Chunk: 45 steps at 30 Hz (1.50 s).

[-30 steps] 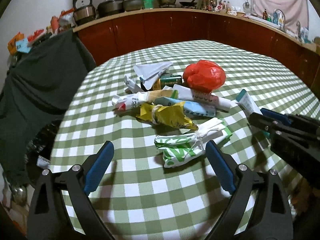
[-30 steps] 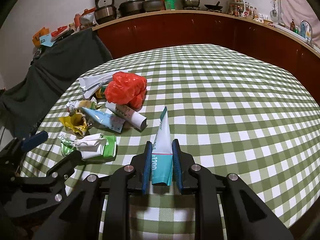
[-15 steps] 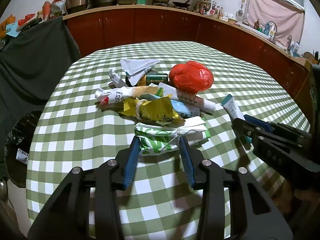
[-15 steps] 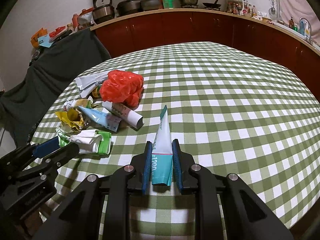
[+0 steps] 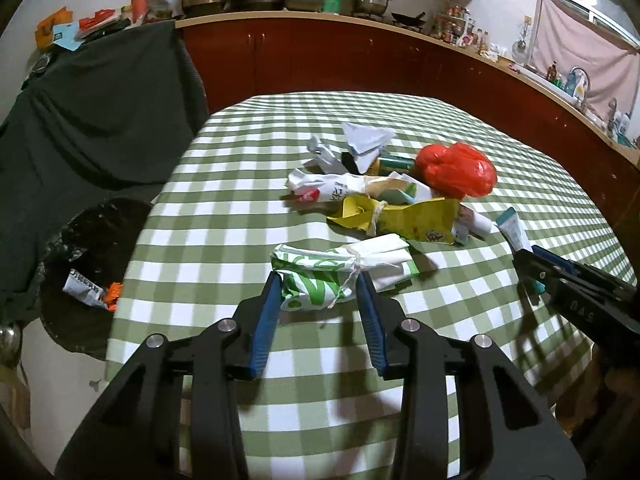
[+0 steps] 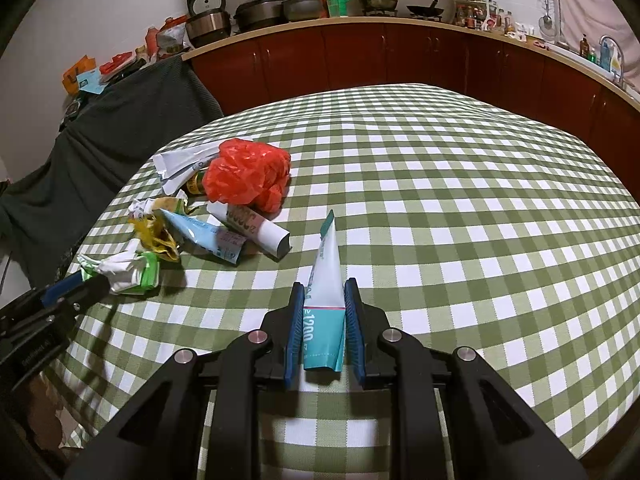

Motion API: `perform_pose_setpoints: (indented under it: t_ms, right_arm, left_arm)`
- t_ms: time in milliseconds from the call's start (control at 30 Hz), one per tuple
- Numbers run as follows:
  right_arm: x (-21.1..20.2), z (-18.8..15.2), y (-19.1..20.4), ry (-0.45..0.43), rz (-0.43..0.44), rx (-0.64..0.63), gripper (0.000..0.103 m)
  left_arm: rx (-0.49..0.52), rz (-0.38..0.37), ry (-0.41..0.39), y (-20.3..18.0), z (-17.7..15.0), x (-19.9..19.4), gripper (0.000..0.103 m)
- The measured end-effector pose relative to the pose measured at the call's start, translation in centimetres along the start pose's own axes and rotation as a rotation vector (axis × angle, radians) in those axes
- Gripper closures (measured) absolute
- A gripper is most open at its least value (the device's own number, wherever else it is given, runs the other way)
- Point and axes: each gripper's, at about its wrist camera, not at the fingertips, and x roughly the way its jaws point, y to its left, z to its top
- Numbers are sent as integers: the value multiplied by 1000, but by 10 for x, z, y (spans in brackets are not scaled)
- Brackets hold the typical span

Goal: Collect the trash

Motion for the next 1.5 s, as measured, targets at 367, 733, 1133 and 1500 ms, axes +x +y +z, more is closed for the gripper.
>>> perform_pose_setpoints:
  t_ms: [367, 733, 1133, 1500]
  right_arm:
    - [1, -1, 2, 2, 1, -1, 81]
    - [2, -1, 4, 4, 5, 1, 81]
    - [4, -1, 3, 4, 5, 5, 81]
    - [5, -1, 3, 4, 7, 5, 81]
  left_arm:
    - [9, 9, 1, 4, -6, -8, 58]
    - [15, 16, -3, 14, 1, -1, 22]
    - [36, -90, 2, 10, 3, 6, 57]
    - [-1, -17, -30, 18, -10, -10, 63]
